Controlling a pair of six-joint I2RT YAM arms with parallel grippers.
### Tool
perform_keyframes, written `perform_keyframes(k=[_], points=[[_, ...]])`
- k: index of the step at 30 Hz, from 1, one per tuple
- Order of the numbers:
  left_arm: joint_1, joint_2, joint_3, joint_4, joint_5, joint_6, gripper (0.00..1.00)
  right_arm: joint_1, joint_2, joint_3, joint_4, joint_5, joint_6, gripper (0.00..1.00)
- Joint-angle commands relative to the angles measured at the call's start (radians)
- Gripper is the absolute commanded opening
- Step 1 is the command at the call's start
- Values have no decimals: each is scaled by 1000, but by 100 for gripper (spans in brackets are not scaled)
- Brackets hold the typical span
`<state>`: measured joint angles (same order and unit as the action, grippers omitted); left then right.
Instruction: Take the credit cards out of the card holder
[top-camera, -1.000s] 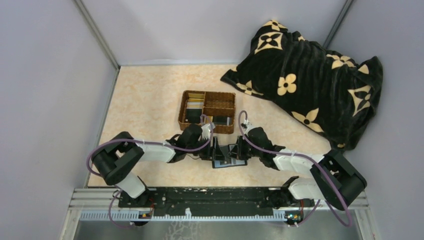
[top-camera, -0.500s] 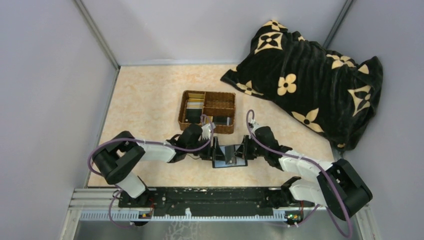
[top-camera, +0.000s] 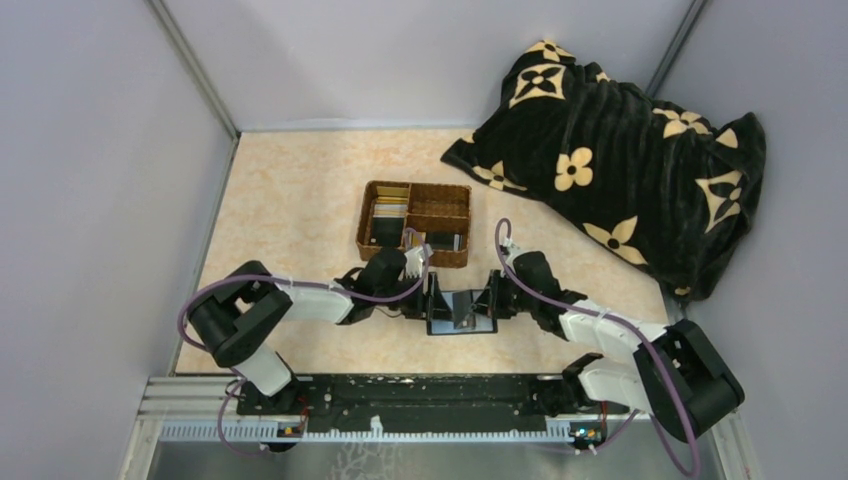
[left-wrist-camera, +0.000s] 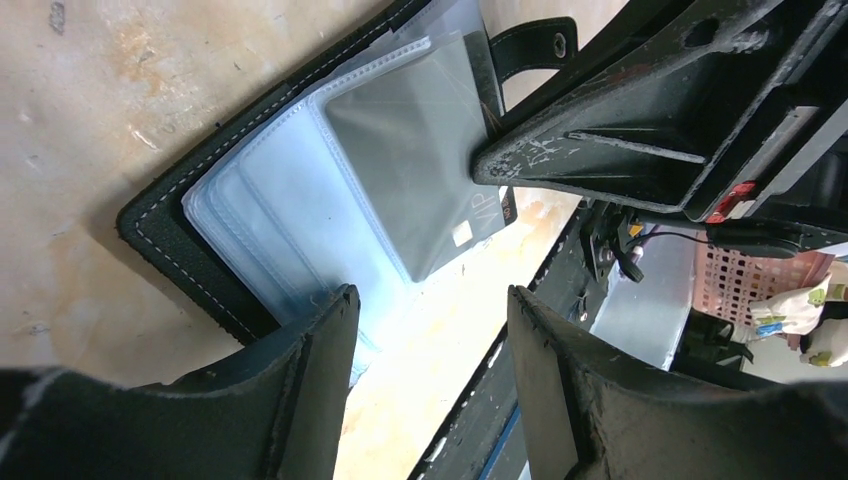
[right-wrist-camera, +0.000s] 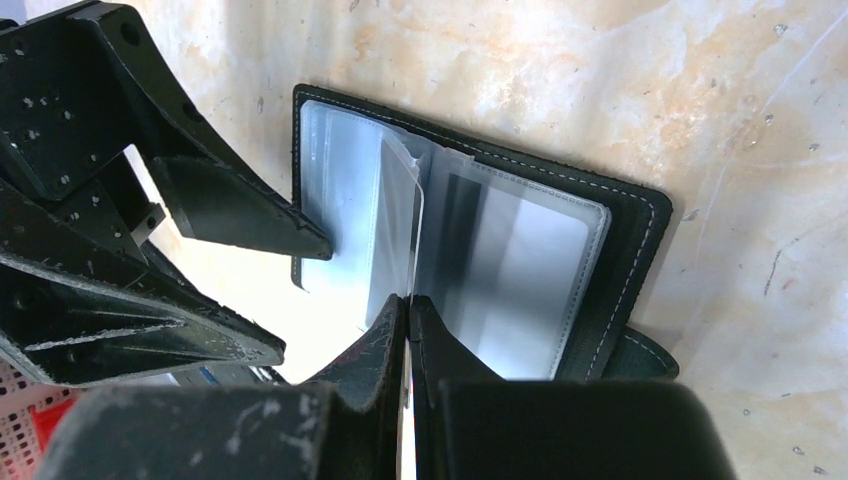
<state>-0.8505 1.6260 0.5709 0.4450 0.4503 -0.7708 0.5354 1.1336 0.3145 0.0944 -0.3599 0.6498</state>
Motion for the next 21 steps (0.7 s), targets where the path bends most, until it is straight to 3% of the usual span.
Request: perform_keyframes(k=[1,10,17,21], points=[[4,-14,33,1,10,4,63,-17,20,-4,69,-14,-14,0],[2,101,64,232,101,-71,61,-18,14,-16,96,-42,6,0],[3,162,61,273,94,-91,61,-18,24,-23,108,-55,12,0],[3,183,53,273,86,-103,61,-17,14,-23,91,-40,11,18]])
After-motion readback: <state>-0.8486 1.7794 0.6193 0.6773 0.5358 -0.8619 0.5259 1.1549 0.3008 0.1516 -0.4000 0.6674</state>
